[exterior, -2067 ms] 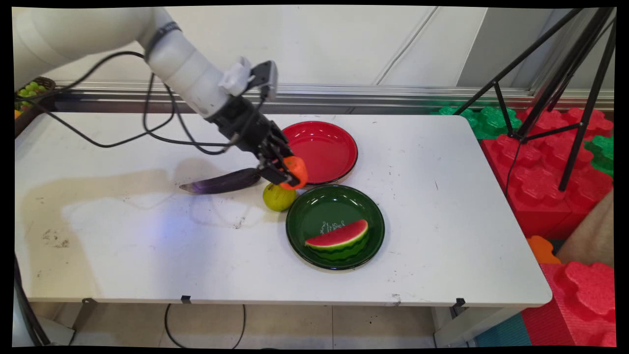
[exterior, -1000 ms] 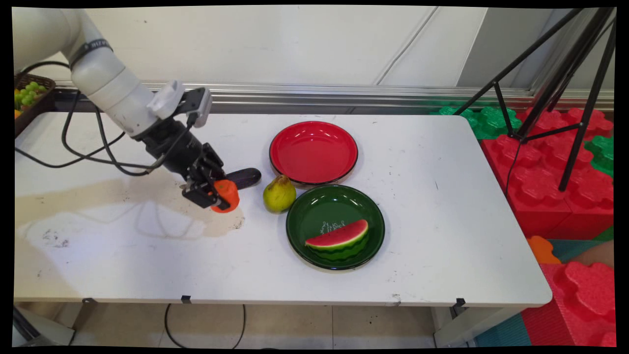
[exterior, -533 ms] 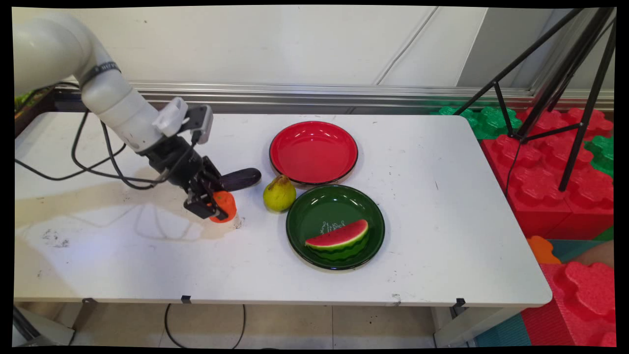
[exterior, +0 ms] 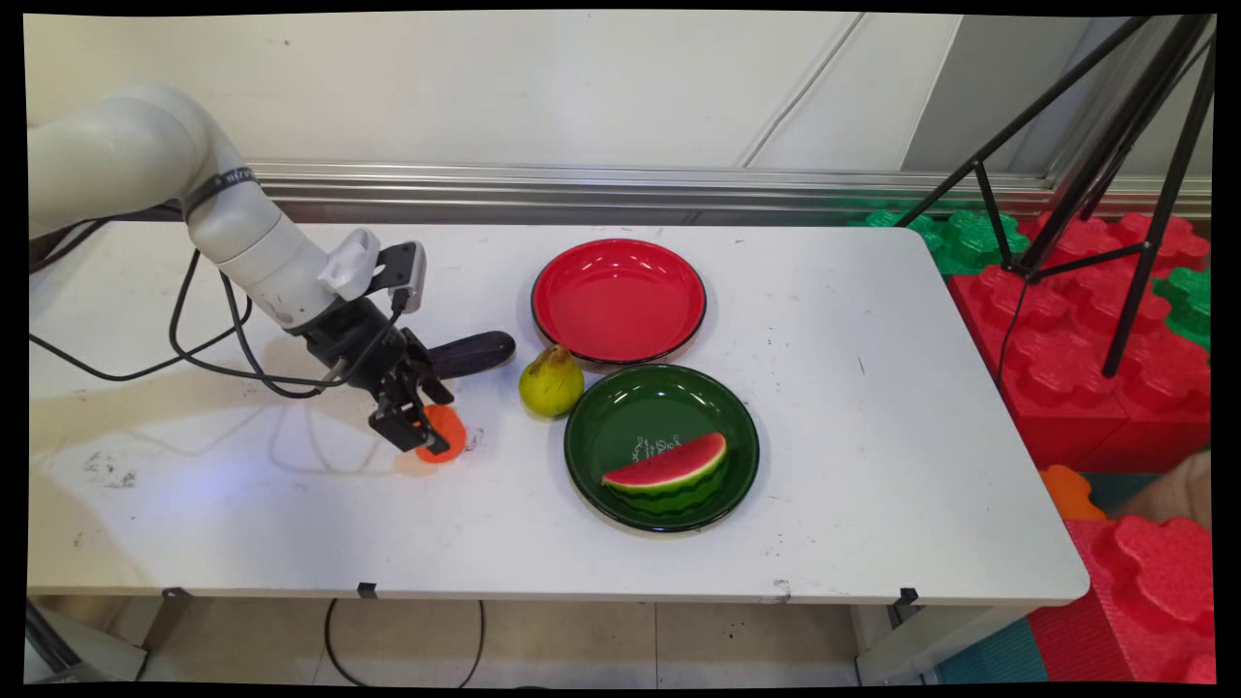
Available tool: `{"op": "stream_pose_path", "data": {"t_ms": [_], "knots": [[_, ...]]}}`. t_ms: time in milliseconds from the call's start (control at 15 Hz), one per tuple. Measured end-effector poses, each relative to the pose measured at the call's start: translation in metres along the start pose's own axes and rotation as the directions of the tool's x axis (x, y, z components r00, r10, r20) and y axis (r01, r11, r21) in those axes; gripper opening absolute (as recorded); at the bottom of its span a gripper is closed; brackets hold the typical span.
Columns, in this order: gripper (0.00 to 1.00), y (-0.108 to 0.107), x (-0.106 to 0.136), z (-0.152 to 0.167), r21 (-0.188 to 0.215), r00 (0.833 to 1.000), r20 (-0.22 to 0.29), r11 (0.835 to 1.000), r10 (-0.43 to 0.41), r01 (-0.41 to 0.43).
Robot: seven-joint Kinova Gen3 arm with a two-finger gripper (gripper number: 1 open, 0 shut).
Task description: Place the picked object on the table
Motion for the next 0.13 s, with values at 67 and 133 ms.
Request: {"op": "stream_pose_path", "data": {"t_ms": [67,133], "knots": [[1.0,-0.0012,-0.0018,0.0014,0.0,1.0,-0.003,1.0,0.001,-0.001],[1.0,-0.002,-0.0029,0.0023,-0.001,1.0,-0.004,1.0,0.003,-0.003]]}}
